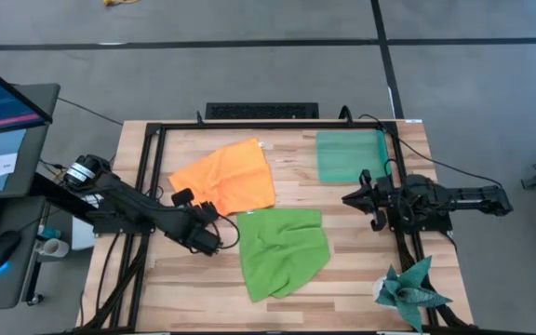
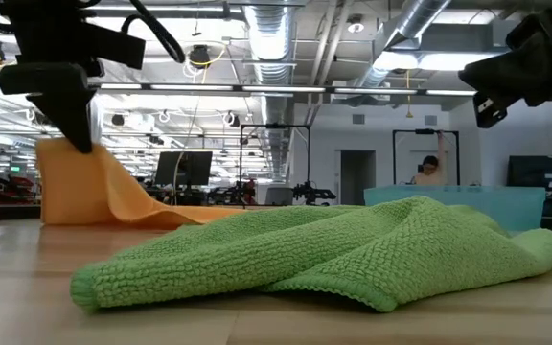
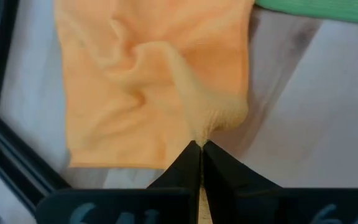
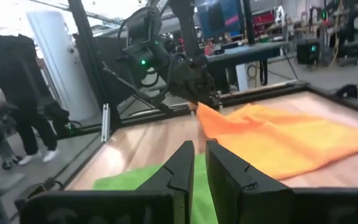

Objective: Roll microfiber towels into tight, uniform cylinder then place into a basket
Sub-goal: Fold the orange towel

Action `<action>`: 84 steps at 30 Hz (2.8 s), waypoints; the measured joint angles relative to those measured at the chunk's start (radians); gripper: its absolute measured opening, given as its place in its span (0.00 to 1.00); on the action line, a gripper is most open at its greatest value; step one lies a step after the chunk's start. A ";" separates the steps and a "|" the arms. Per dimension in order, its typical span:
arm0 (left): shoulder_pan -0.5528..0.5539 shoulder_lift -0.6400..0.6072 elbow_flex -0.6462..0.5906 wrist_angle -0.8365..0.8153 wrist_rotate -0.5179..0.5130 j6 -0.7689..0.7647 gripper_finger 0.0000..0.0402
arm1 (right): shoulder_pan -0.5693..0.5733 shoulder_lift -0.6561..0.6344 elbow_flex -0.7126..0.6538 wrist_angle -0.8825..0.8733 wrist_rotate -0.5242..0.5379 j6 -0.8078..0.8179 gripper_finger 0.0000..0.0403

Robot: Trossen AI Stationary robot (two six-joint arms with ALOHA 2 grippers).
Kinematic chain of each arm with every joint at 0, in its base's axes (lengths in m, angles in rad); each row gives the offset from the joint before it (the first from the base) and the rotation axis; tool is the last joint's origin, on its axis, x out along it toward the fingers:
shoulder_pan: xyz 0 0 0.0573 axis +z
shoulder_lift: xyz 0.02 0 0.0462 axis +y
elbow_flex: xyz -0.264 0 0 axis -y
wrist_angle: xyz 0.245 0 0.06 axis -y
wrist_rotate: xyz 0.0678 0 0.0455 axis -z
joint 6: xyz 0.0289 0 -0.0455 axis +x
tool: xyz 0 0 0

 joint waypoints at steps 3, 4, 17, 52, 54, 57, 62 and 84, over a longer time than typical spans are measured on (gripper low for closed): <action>0.000 0.000 0.000 -0.017 -0.064 0.011 0.00 | 0.000 0.000 0.000 0.055 0.007 -0.023 0.16; 0.000 0.000 0.000 -0.022 -0.090 0.018 0.00 | 0.000 0.000 0.000 0.084 0.012 -0.024 0.16; 0.000 0.000 0.000 -0.018 -0.183 0.003 0.00 | -0.052 0.003 0.034 0.380 0.164 -0.039 0.16; 0.000 -0.001 0.000 -0.009 -0.117 -0.088 0.00 | -0.058 0.854 0.297 0.421 0.154 -0.129 0.16; 0.000 -0.001 0.000 -0.008 -0.117 -0.089 0.00 | -0.055 0.891 0.297 0.434 0.145 -0.140 0.16; 0.000 -0.001 0.000 -0.005 -0.118 -0.101 0.00 | -0.035 0.952 0.297 0.484 0.134 -0.140 0.17; 0.000 -0.001 0.000 0.028 -0.137 -0.090 0.00 | 0.010 1.047 0.297 0.623 0.130 -0.168 0.21; 0.000 -0.001 0.000 0.049 -0.115 -0.053 0.00 | -0.016 1.552 0.600 0.649 0.132 -0.384 0.43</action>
